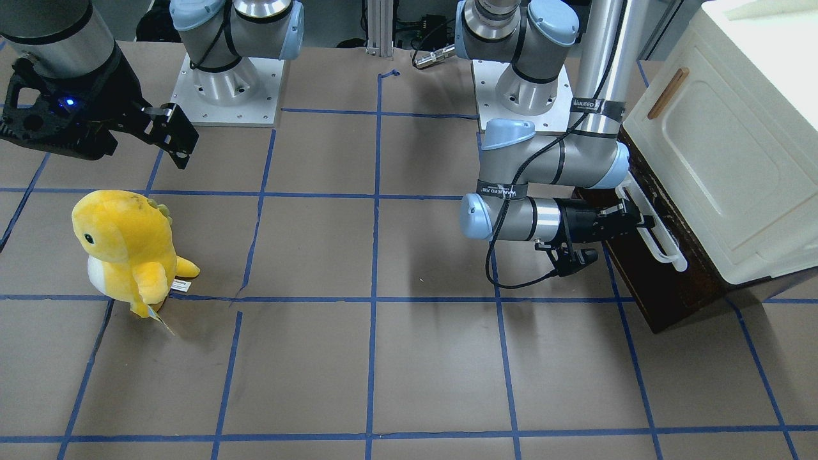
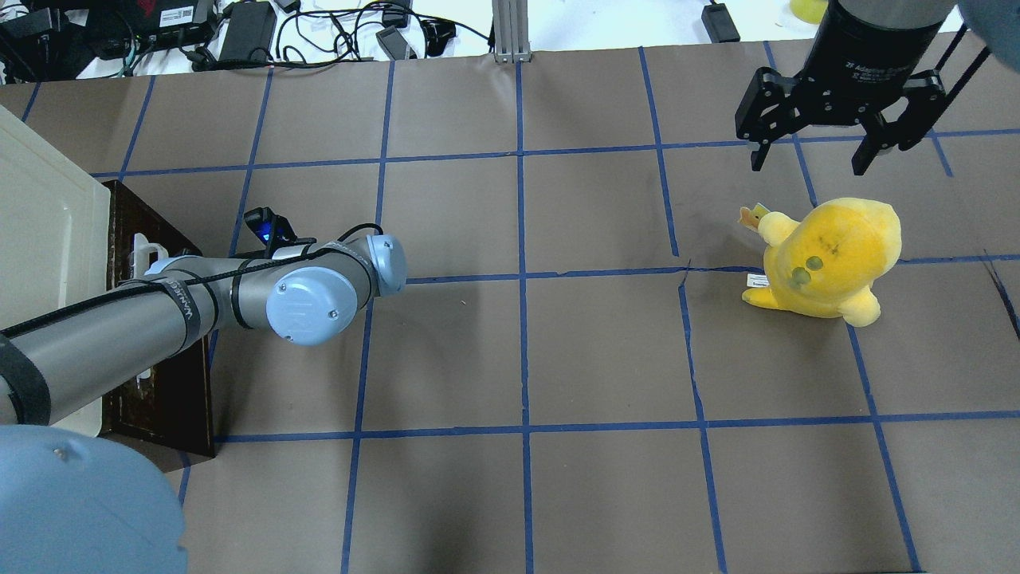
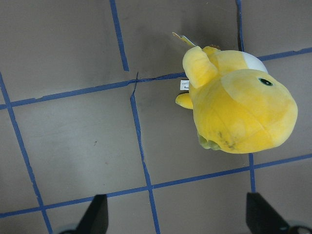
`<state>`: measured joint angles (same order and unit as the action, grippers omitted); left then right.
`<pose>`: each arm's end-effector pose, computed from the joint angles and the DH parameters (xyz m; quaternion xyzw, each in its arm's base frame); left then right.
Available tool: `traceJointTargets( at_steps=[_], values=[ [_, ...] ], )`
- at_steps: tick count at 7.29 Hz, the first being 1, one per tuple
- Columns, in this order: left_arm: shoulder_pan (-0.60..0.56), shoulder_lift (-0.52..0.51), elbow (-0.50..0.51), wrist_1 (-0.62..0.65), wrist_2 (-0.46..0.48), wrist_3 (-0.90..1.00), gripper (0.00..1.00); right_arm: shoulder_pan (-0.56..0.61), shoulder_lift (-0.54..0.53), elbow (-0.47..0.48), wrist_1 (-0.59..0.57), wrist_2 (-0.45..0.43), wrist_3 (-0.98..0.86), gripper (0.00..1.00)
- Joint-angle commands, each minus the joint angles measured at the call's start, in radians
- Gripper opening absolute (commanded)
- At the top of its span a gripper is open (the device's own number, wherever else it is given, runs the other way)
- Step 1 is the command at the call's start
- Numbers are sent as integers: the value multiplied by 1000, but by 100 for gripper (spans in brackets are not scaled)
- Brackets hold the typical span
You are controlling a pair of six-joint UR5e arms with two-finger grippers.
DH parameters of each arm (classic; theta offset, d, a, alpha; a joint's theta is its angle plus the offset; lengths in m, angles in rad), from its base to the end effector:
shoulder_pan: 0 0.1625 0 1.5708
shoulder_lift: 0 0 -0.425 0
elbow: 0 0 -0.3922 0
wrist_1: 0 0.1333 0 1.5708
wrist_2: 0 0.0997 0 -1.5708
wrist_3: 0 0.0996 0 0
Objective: Pull drawer sideways
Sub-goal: 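Pull the drawer handle with the left gripper away from the cabinet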
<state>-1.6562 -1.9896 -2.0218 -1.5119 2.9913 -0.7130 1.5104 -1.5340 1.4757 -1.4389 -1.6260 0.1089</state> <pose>-0.0760 -0.4789 0.1685 0.0296 0.7421 0.0427 0.6683 0.0974 -0.5061 0.5036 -0.0834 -0.9955 -0.0361 0.0285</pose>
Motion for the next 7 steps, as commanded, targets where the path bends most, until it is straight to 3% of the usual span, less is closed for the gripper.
traceJointTargets(
  at_steps=[1, 3, 7],
  values=[
    [-1, -1, 2, 5, 0, 0, 27, 1, 0, 0, 1, 0, 0, 100],
    [-1, -3, 3, 12, 2, 4, 17, 1, 0, 0, 0, 0, 0, 100],
    [-22, -6, 20, 13, -2, 6, 14, 1, 0, 0, 0, 0, 0, 100]
  ],
)
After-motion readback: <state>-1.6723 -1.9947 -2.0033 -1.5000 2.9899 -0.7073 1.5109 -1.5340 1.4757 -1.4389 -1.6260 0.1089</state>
